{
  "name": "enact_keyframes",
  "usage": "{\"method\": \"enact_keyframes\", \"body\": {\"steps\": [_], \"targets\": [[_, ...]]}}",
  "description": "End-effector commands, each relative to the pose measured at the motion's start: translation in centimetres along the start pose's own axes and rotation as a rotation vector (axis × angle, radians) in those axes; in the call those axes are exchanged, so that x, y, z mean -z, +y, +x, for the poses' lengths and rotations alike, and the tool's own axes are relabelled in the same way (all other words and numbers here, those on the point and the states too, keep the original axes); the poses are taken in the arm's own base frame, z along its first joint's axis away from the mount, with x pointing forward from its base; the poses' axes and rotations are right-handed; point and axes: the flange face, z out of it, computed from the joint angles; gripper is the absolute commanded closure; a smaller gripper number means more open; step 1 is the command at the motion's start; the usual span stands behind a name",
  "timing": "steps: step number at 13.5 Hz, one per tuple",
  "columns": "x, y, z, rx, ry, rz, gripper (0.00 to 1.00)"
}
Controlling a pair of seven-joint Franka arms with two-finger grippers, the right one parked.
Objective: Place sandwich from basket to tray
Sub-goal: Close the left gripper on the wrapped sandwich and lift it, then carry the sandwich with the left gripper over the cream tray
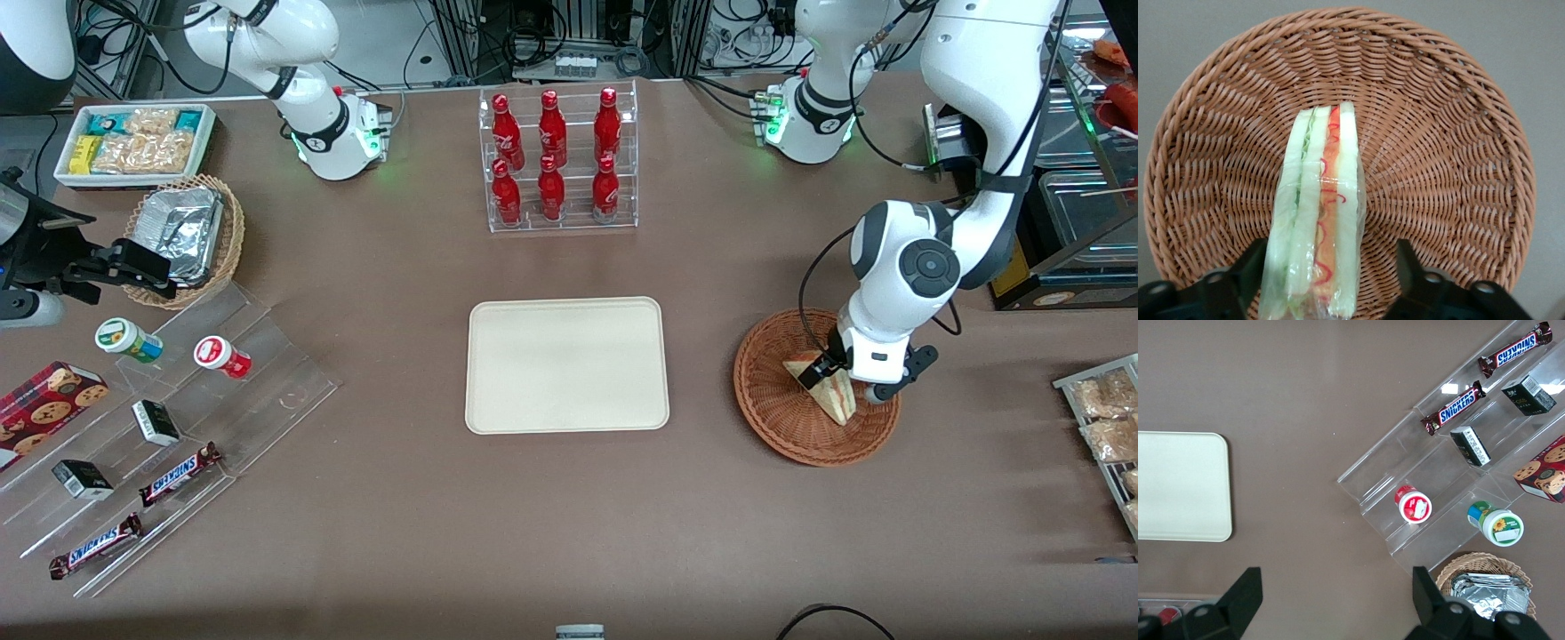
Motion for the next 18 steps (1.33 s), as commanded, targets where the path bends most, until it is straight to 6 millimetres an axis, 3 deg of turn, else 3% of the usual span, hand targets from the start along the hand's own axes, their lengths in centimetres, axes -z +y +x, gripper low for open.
{"method": "enact_keyframes", "body": {"steps": [1,2,5,8,11,12,14,15,17,18], "targets": [[-0.4,0.2,-0.1,0.002,0.012,0.004,0.95],[0.0,0.4,0.0,-0.001,0.015,0.001,1.00],[3.3,1.2,1.2,-0.007,0.007,0.029,1.00],[9.7,4.2,1.5,-0.043,-0.049,0.106,1.00],[16.0,8.2,-0.2,-0.102,-0.089,0.134,1.00],[17.6,9.8,-1.6,-0.119,-0.096,0.126,1.00],[19.3,13.9,-5.8,-0.175,-0.097,0.089,1.00],[19.9,15.1,-7.0,-0.179,-0.089,0.075,1.00],[19.7,18.7,-10.9,-0.256,-0.091,0.059,1.00],[18.6,20.7,-13.5,-0.304,-0.101,0.064,1.00]]}}
